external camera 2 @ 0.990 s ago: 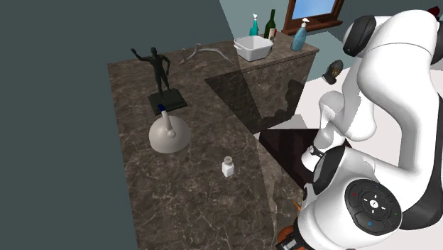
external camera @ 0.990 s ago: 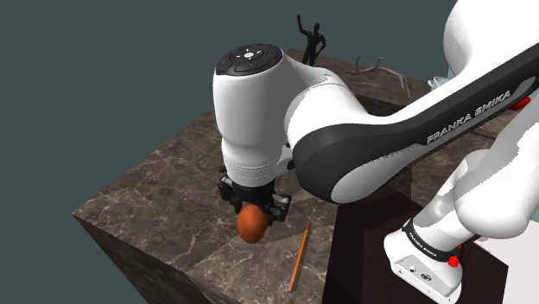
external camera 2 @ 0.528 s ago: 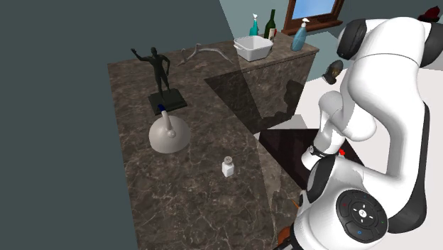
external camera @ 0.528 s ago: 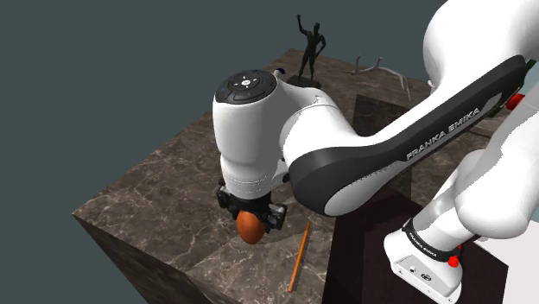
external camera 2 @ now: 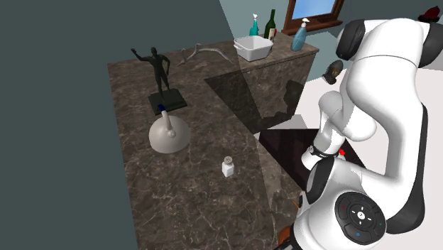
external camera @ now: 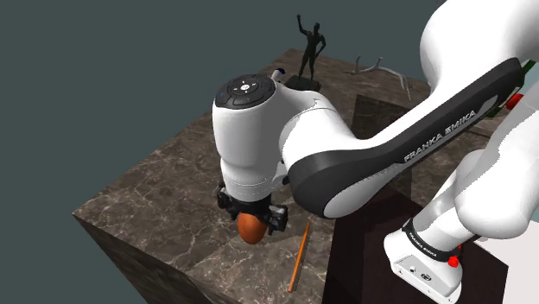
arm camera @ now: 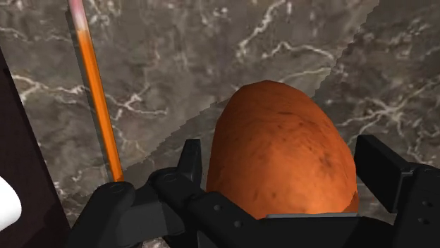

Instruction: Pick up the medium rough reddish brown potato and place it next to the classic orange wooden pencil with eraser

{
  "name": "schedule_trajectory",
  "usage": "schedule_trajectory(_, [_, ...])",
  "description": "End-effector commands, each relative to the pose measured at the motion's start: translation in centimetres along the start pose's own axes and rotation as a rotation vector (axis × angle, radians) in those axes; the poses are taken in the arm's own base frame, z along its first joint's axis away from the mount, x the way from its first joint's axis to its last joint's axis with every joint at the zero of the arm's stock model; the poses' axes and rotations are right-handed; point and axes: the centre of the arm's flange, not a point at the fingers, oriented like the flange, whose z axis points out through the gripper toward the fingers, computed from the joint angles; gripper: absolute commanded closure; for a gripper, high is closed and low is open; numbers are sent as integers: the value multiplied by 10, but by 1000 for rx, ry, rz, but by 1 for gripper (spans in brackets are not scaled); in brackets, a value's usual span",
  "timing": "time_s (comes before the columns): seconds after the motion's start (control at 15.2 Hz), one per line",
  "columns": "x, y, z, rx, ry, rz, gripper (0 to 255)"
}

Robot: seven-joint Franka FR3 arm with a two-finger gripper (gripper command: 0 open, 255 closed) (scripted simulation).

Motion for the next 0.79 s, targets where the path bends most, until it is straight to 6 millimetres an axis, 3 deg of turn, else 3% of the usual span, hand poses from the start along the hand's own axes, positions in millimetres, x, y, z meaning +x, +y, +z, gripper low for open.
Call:
schedule_trajectory(0.0, [-1, 1, 2, -4, 1, -1, 0])
schedule_trajectory(0.2, [1, 1, 2, -4, 1, -1, 0])
schedule_trajectory(0.46, [1, 0, -48, -4, 1, -1, 0])
schedule_trajectory(0.73, [1, 0, -48, -4, 1, -1, 0])
